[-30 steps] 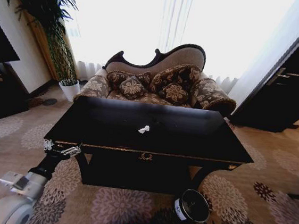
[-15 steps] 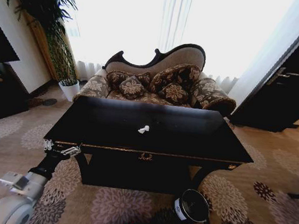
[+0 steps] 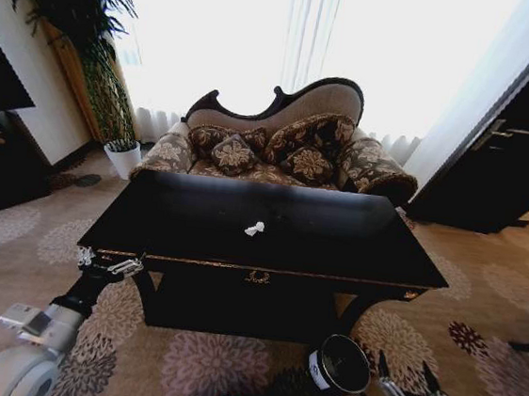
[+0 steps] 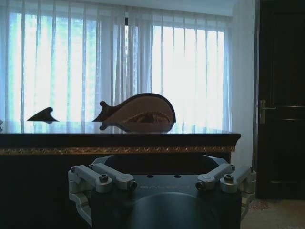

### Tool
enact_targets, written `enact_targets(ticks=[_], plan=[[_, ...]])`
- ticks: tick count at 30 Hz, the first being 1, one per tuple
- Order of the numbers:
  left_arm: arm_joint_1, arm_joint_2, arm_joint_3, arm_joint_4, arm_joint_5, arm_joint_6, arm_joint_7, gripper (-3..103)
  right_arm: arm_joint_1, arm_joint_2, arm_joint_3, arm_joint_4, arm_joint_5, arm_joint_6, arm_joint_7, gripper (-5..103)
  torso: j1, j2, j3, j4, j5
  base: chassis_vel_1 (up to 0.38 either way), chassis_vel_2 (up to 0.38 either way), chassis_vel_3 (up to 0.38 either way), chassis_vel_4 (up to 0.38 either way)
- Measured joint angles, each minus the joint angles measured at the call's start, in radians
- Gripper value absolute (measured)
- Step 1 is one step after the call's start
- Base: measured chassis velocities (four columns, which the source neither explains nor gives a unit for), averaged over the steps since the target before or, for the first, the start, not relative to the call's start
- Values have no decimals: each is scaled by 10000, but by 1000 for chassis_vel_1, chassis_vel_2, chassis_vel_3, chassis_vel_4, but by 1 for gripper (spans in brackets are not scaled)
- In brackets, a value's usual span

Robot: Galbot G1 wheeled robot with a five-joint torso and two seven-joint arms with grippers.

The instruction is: Move to the front of the table and place the trash on the table into the trash bin.

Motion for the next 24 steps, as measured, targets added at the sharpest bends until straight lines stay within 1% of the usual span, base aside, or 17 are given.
enact_targets(ticks=[4,6,7,9,10,13,14,15,19,20,22,24], plan=[[0,0,0,0,0,0,0,100,11,-195,191,519,121,-336,76,100,0,0,0,-2,0,0,0,0,0],[0,0,0,0,0,0,0,100,120,-400,268,957,177,-689,180,100,0,0,0,0,0,0,0,0,0],[0,0,0,0,0,0,0,100,120,-400,268,957,177,-689,180,100,0,0,0,0,0,0,0,0,0],[0,0,0,0,0,0,0,100,312,-619,292,1444,226,-1226,368,100,0,0,0,0,0,0,0,0,0],[0,0,0,0,0,0,0,100,312,-619,292,1444,226,-1226,368,100,0,0,0,0,0,0,0,0,0],[0,0,0,0,0,0,0,100,629,-1015,244,2108,300,-2058,537,100,1,0,0,-1,1,0,0,0,0],[0,0,0,0,0,0,0,100,629,-1015,244,2108,300,-2058,537,100,1,0,0,-1,1,0,0,0,0],[0,0,0,0,0,0,0,100,773,-1162,191,2337,303,-2375,565,100,1,0,0,0,0,0,0,0,0],[0,0,0,0,0,-1,0,100,1135,-1464,-26,2795,402,-3137,788,100,2,0,0,0,0,0,0,0,0],[0,0,0,0,0,-1,0,100,1135,-1464,-26,2795,402,-3137,788,100,2,0,0,0,0,0,0,0,0],[0,0,0,0,0,0,0,100,1288,-1680,-159,3042,454,-3559,871,100,2,0,0,0,1,0,0,0,0],[0,0,0,0,0,0,0,100,1460,-2063,-243,3253,482,-4006,999,100,1,0,0,-2,0,0,0,0,0]])
